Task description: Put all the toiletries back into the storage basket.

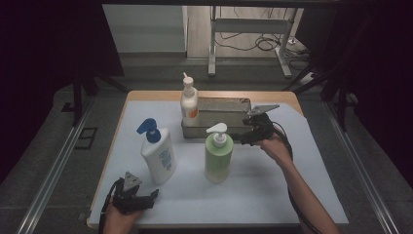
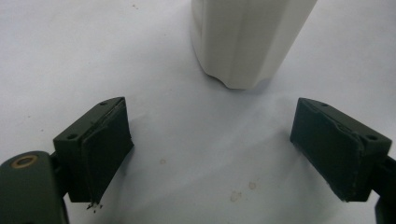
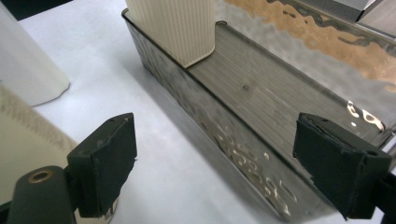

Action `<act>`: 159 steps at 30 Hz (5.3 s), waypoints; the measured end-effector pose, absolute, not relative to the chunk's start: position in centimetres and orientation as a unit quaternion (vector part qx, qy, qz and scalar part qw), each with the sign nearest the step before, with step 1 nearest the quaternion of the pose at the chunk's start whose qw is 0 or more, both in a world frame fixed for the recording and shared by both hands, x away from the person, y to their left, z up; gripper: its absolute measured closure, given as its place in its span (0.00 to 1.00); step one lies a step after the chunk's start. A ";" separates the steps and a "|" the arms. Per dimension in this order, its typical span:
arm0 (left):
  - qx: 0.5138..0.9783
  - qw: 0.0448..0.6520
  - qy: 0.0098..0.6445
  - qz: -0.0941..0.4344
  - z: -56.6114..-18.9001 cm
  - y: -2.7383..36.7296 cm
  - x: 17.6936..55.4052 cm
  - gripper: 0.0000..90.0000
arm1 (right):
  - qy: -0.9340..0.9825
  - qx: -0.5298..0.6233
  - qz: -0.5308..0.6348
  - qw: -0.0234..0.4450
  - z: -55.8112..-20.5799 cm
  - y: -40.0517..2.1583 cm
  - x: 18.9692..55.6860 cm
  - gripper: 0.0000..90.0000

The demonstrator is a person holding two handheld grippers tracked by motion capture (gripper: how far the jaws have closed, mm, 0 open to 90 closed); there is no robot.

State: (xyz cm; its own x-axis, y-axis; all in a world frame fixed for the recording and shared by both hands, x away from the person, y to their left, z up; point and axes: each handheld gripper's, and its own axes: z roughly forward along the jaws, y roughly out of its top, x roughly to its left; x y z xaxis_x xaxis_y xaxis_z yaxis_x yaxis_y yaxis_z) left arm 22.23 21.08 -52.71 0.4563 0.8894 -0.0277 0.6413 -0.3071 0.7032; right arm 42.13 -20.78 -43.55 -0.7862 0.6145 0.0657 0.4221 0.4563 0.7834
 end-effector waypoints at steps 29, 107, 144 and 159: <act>0.786 0.331 0.487 0.188 -52.7 21.1 22.2 0.13 | 0.843 0.289 0.443 0.097 -43.5 -24.1 36.3 0.00; 0.787 0.331 0.485 0.188 -52.7 21.1 22.2 0.13 | 0.870 0.209 0.436 0.093 -43.0 -14.0 33.0 0.10; 0.786 0.332 0.486 0.188 -52.7 21.1 22.2 0.13 | 0.876 0.224 0.417 0.097 -38.7 -13.4 34.0 0.13; 0.786 0.332 0.486 0.188 -52.7 21.1 22.3 0.13 | 0.872 0.235 0.415 0.114 -36.0 -12.8 36.1 0.13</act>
State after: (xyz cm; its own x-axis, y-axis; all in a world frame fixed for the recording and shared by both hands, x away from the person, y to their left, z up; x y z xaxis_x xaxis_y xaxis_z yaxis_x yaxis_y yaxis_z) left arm 22.25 21.09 -52.72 0.4561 0.8895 -0.0271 0.6393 -0.3063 0.7053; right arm 36.13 -12.76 -36.00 -0.8641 0.5032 -0.0031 0.3146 0.5449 0.7772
